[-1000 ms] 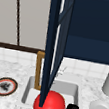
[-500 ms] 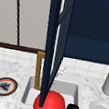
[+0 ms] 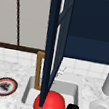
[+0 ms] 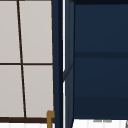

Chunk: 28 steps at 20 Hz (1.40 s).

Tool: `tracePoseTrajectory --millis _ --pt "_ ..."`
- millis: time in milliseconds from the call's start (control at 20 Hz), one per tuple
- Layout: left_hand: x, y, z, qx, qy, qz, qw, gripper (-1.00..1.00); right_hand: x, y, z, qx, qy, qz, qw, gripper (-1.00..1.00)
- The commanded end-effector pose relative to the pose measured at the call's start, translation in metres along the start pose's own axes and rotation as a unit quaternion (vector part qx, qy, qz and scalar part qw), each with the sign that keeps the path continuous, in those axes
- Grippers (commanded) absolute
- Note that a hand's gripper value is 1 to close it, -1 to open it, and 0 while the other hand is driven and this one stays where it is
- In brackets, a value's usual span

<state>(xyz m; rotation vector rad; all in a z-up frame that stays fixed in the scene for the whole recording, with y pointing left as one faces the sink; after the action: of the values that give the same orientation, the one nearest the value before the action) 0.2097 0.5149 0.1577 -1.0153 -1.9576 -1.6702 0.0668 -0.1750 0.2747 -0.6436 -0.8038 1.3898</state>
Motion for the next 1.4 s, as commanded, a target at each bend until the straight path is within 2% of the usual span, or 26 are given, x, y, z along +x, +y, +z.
tracePoseTrajectory --millis 0,100,250,450,500,600,700,750,850,950,1050,1150,1200,1250,1350 --pt "-0.033 -0.009 0.01 0.031 0.009 -0.018 0.9993 1.0 0.0 0.0 0.0 0.0 0.0 0.0 1.0 0.0" --pt "-0.05 -0.013 0.02 0.036 0.006 -0.016 0.9992 1.0 0.0 0.0 0.0 0.0 0.0 0.0 1.0 0.0" --pt "-0.061 -0.004 0.028 0.055 -0.004 0.015 0.9984 1.0 0.0 0.0 0.0 0.0 0.0 0.0 1.0 0.0" --pt "-0.068 0.009 0.03 0.073 0.0 0.068 0.995 1.0 0.0 0.0 0.0 0.0 0.0 0.0 1.0 0.0" --pt "-0.064 0.003 0.035 0.077 -0.004 0.073 0.9944 1.0 0.0 0.0 0.0 0.0 0.0 0.0 1.0 0.0" --pt "-0.049 -0.009 0.037 0.072 -0.021 0.086 0.9935 1.0 0.0 0.0 0.0 0.0 0.0 0.0 1.0 0.0" --pt "-0.036 -0.013 0.039 0.067 -0.047 0.069 0.9942 1.0 0.0 0.0 0.0 0.0 0.0 0.0 1.0 0.0" --pt "-0.03 -0.015 0.041 0.065 -0.06 0.054 0.9947 1.0 0.0 0.0 0.0 0.0 0.0 0.0 1.0 0.0" --pt "-0.022 -0.02 0.045 0.066 -0.078 0.017 0.9947 1.0 0.0 0.0 0.0 0.0 0.0 0.0 1.0 0.0" --pt "-0.014 -0.027 0.048 0.068 -0.092 -0.021 0.9933 1.0 0.0 0.0 0.0 0.0 0.0 0.0 1.0 0.0" --pt "-0.006 -0.033 0.048 0.069 -0.101 -0.06 0.9907 1.0 0.0 0.0 0.0 0.0 0.0 0.0 1.0 0.0" --pt "0.002 -0.04 0.046 0.067 -0.102 -0.092 0.9883 1.0 0.0 0.0 0.0 0.0 0.0 0.0 1.0 0.0" --pt "0.002 -0.041 0.043 0.072 -0.087 -0.101 0.9884 1.0 0.0 0.0 0.0 0.0 0.0 0.0 1.0 0.0" --pt "0.002 -0.041 0.043 0.072 -0.08 -0.11 0.9881 1.0 0.0 0.0 0.0 0.0 0.0 0.0 1.0 0.0" --pt "0.003 -0.04 0.038 0.069 -0.077 -0.127 0.9865 1.0 0.0 0.0 0.0 0.0 0.0 0.0 1.0 0.0"
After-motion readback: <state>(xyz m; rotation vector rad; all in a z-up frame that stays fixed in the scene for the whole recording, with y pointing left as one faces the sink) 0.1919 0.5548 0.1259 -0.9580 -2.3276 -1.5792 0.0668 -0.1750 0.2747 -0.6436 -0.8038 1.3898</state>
